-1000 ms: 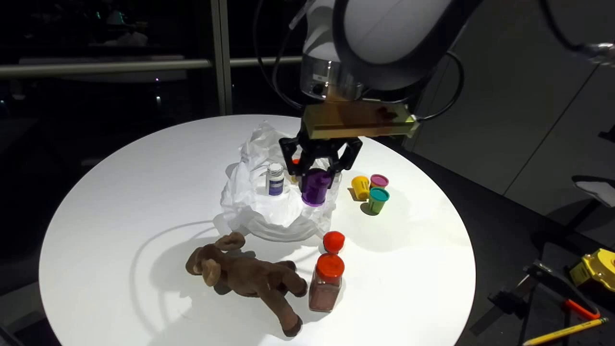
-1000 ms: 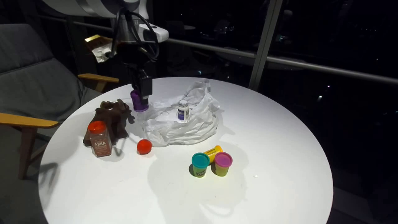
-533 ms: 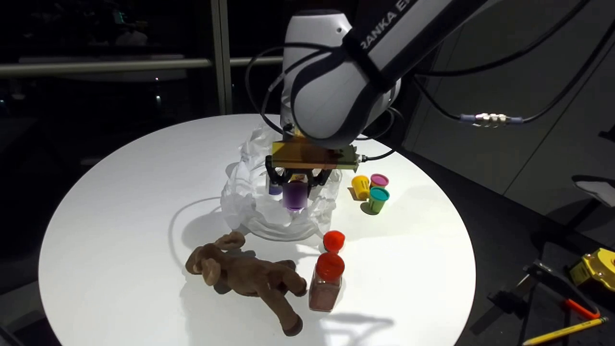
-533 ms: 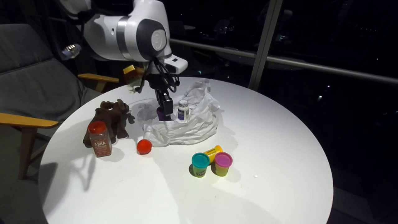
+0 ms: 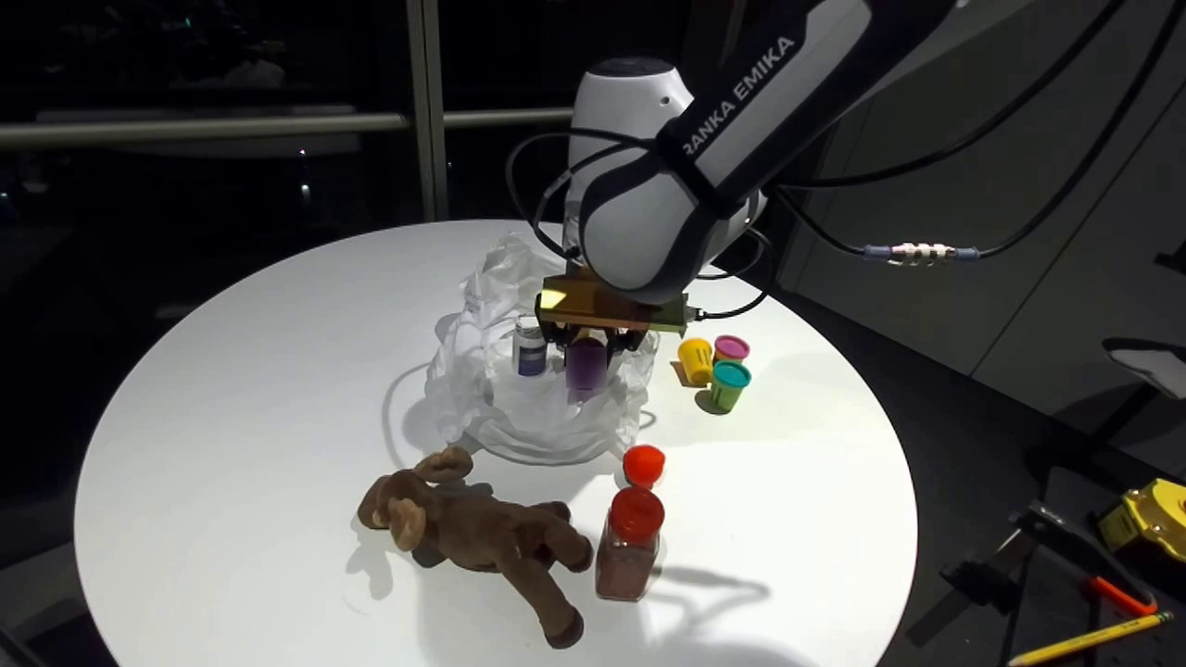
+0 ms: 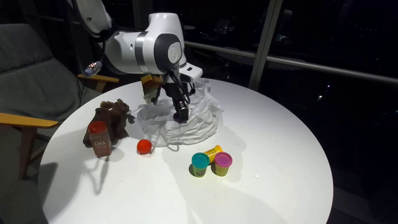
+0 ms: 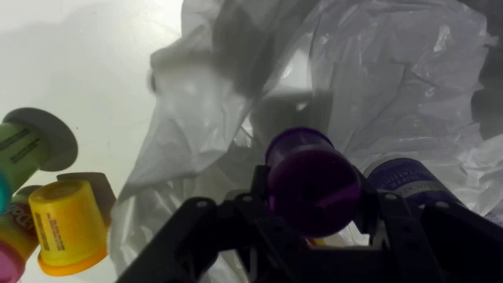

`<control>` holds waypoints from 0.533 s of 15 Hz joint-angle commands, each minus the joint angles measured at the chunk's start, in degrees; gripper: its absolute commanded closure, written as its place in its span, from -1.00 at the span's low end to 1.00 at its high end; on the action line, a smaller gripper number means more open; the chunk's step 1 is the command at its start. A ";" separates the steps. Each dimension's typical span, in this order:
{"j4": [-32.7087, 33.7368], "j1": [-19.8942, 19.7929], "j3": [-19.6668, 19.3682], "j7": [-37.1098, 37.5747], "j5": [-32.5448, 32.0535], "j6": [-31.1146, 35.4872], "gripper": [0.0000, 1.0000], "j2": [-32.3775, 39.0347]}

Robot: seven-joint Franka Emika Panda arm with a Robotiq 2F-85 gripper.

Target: Pick the objects on the table and put them in the plastic bag

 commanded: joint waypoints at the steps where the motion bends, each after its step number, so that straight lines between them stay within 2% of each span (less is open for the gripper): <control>1: 0.43 -0.46 -0.57 0.52 0.92 1.38 0.51 0.20; 6: 3.45 -0.66 -0.31 0.47 0.93 -1.13 0.51 4.72; 7: 3.75 -0.78 -0.26 0.36 1.05 -1.30 0.08 4.70; 8: 3.35 -0.97 -0.04 0.04 1.09 -1.63 -0.49 3.91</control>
